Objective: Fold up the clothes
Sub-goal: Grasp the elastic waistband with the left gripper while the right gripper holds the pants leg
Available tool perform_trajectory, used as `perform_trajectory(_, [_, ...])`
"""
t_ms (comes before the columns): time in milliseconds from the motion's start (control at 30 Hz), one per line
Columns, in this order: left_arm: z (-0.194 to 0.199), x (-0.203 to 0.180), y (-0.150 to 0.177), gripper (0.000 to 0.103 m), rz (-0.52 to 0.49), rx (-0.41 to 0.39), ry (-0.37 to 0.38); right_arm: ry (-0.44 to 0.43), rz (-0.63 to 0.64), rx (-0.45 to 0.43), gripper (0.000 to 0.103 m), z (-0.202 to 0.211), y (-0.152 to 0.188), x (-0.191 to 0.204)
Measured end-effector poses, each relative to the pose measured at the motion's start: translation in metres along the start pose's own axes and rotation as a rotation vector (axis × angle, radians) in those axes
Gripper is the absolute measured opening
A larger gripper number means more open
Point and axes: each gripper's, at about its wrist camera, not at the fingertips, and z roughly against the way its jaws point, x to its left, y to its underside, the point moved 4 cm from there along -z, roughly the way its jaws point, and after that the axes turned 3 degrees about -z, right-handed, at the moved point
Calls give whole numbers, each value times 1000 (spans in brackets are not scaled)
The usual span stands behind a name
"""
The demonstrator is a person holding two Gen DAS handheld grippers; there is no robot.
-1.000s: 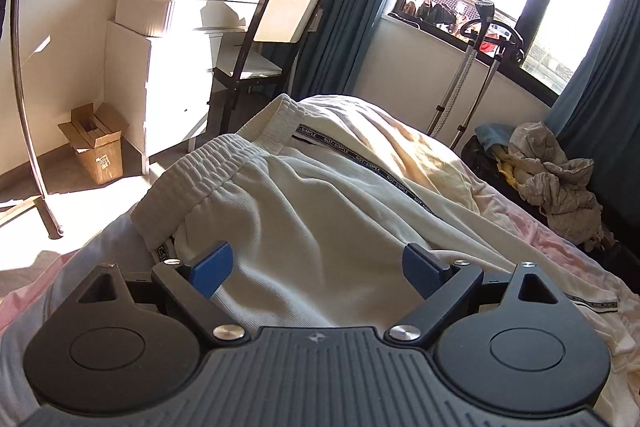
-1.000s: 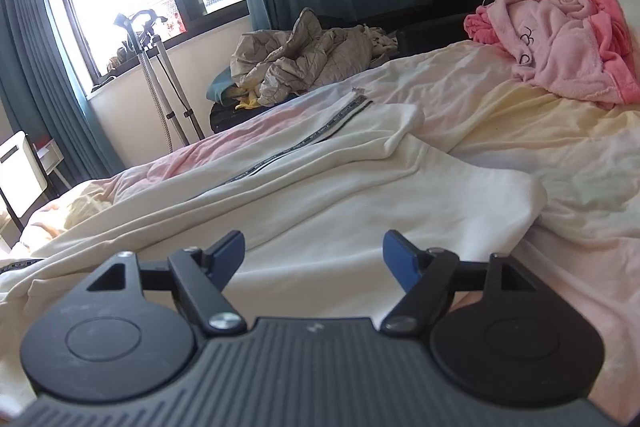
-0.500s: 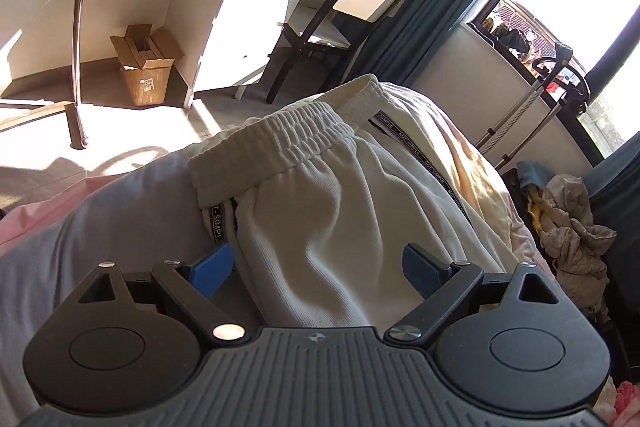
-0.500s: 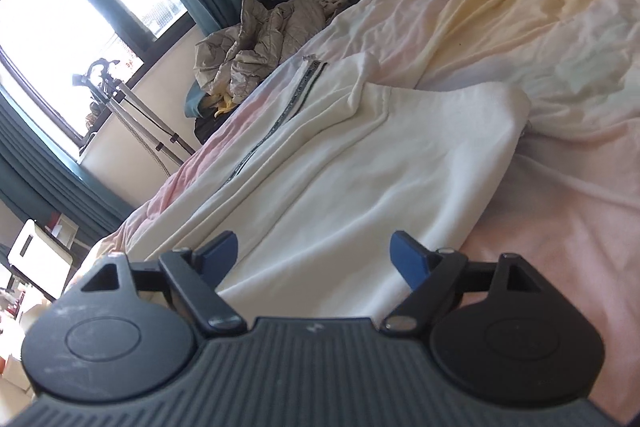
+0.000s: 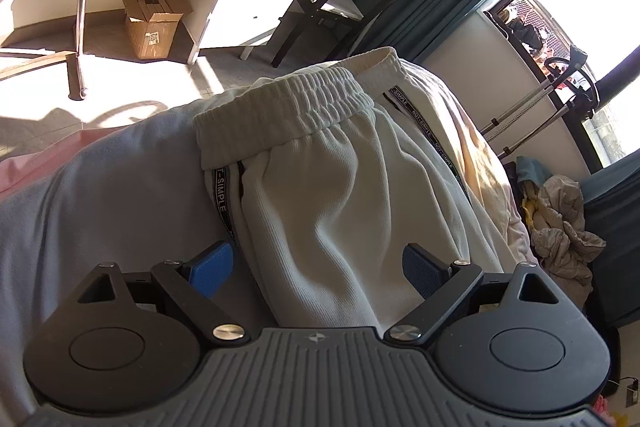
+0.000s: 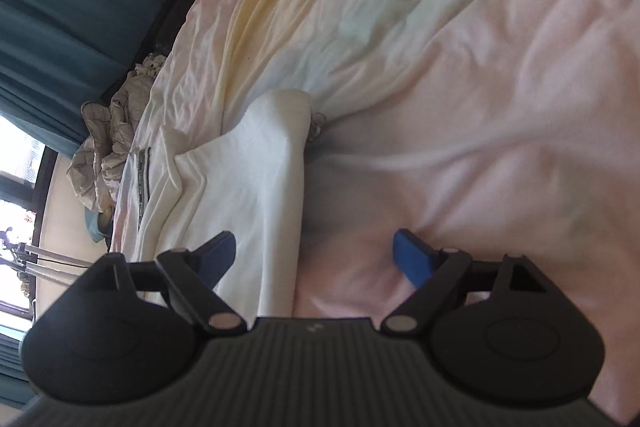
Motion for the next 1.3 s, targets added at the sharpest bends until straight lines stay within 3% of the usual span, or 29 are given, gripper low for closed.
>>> perform_trajectory(100, [0,4,1,93,17,12,13,-71,42,51,90,-13,2,17])
perform_trajectory(300, [-2,10,1,93,54,32,46,-214,-150,231,88,-33,-19,7])
perform_trajectory(567, [-24,22,5,93,197,123,148,-208,-202,208,83,-25,-43,-13])
perform_trajectory(667, [-29,28,5,93,225,138,149,-222,-125,207,64,-34,-41,3])
perform_trajectory(733, [-31,31,5,93,248,139,156,-203,-44,199,40,-43,-39,15])
perform_trajectory(767, [-31,33,4,93,256,139,163,-189,-6,186,5,-46,-39,20])
perform_trajectory(933, [-29,38,0,93,285,117,192,-323,17,66,6,-29,-44,40])
perform_trajectory(1000, [-34,39,-2,92,298,120,204,-331,56,36,6,-23,-43,47])
perform_trajectory(1300, [-32,60,5,88,397,153,113,-181,-92,117,6,-42,-40,6])
